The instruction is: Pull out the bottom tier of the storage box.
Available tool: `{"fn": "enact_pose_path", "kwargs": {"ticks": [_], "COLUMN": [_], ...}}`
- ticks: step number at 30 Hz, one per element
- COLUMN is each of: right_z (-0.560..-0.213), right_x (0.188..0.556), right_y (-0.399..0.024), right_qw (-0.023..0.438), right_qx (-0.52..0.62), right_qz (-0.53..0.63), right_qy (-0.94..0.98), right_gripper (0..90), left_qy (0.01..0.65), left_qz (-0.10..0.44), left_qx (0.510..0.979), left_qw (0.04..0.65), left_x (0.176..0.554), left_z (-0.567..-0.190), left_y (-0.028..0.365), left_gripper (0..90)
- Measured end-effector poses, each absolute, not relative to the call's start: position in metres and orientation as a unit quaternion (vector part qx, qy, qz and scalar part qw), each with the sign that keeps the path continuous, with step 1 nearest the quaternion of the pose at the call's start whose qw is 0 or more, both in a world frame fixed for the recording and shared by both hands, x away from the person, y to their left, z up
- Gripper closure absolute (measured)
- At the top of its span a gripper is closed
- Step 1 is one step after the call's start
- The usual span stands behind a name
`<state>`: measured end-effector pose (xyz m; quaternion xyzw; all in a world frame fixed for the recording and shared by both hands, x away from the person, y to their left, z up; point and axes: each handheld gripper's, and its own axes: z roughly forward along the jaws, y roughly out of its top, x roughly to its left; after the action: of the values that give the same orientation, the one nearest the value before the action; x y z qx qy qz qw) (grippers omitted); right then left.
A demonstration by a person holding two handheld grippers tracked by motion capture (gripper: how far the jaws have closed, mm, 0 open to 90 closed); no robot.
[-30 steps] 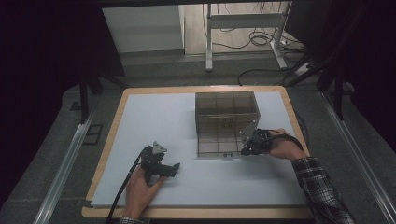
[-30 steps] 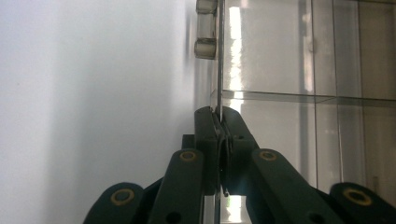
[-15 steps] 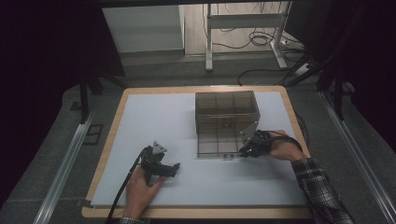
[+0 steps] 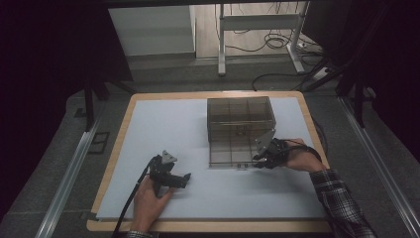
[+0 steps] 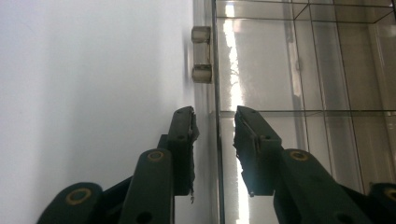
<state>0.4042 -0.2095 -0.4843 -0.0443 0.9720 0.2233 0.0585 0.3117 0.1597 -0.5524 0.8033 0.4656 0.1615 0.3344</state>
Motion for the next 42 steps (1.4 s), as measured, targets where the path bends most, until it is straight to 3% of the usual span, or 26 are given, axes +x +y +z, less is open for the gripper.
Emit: {"fn": "enact_pose_path", "kwargs": {"ticks": [42], "right_z": [-0.467], "right_x": [0.383], "right_y": [-0.223], "right_qw": [0.098], "right_qx": [0.03], "right_qz": [0.275], "right_qy": [0.956], "right_gripper": [39.9], "left_qy": [0.466], "left_qz": [0.162], "left_qx": [0.802], "left_qw": [0.336], "left_x": [0.312], "left_z": [-0.553], "left_y": [0.159], "left_gripper": [0.0]}}
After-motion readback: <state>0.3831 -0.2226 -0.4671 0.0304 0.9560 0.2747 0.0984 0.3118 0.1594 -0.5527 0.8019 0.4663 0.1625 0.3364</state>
